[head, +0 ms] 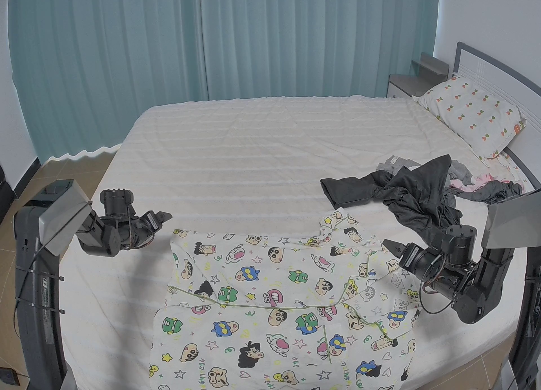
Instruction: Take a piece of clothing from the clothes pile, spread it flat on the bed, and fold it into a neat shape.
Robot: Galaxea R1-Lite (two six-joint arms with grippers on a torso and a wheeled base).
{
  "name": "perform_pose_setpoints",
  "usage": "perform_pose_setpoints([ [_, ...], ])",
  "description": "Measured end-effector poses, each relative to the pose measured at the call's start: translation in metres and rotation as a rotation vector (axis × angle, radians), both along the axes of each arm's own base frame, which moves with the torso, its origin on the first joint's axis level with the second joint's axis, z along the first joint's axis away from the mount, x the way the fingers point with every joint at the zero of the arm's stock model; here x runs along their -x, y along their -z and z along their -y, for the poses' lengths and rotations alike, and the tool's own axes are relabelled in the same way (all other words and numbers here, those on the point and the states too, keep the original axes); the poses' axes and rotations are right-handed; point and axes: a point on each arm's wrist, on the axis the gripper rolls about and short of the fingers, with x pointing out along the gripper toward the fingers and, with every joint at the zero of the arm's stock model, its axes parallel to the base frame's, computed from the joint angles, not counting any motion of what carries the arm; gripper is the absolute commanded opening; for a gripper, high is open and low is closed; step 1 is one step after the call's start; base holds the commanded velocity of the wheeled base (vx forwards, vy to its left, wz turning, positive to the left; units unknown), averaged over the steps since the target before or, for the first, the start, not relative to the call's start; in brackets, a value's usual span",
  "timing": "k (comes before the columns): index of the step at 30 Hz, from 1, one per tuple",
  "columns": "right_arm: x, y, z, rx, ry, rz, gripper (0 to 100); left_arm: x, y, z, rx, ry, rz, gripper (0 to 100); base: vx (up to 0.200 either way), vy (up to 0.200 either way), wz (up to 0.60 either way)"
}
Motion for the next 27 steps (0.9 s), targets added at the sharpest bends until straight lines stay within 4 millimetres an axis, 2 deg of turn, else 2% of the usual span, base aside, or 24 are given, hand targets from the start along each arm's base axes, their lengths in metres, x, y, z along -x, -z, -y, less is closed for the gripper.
perform_pose_setpoints([
  [3, 0.011, -0.002, 0.002, 0.000, -0.009, -0.017, 100, 0.026, -0.008, 0.000, 0.042, 0.031, -0.032, 100, 0.000, 0.000, 0.00],
  [7, 0.029, -0.003, 0.005, 0.004, -0.032, -0.050, 100, 0.063, -0.019, 0.003, 0.088, 0.056, -0.057, 100, -0.200, 0.000, 0.00],
  [13, 0.055, 0.000, 0.007, -0.002, -0.104, -0.128, 100, 0.121, -0.024, 0.013, 0.135, 0.083, -0.092, 100, -0.200, 0.000, 0.00],
  [16, 0.068, 0.002, 0.009, -0.008, -0.136, -0.174, 100, 0.143, -0.026, 0.015, 0.154, 0.090, -0.099, 100, -0.200, 0.000, 0.00],
  [20, 0.075, 0.002, 0.013, -0.014, -0.146, -0.199, 100, 0.164, -0.028, 0.018, 0.150, 0.113, -0.112, 100, -0.200, 0.000, 0.00],
  [27, 0.076, 0.002, 0.016, -0.015, -0.137, -0.205, 100, 0.183, -0.024, 0.019, 0.037, 0.212, -0.118, 100, -0.200, 0.000, 0.00],
])
